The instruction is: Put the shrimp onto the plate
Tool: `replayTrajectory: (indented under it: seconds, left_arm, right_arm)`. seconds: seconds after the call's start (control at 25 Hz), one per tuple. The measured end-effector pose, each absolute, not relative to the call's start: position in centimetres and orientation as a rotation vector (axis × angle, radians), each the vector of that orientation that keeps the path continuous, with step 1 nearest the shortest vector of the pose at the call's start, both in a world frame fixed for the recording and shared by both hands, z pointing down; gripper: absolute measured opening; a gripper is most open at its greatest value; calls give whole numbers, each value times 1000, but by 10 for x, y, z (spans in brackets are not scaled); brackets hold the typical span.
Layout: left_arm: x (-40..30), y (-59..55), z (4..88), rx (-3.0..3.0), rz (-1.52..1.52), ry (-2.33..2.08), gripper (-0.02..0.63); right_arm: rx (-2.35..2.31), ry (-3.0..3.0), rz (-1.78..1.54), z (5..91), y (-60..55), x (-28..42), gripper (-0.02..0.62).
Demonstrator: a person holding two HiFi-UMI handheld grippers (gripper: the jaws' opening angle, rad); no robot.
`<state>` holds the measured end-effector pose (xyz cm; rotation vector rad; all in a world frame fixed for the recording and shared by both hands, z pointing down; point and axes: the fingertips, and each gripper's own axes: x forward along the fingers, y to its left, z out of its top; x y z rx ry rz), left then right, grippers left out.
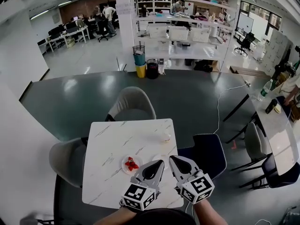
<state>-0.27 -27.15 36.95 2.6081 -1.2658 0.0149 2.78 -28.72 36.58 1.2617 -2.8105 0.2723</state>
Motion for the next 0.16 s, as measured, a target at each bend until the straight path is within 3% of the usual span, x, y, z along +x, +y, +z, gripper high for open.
replayTrajectory:
  seconds: [0.16]
  left_arm:
    - [-1, -270, 369, 2602, 14, -1274, 9]
  right_arm:
    - [1248, -2804, 263, 367, -285, 27, 0]
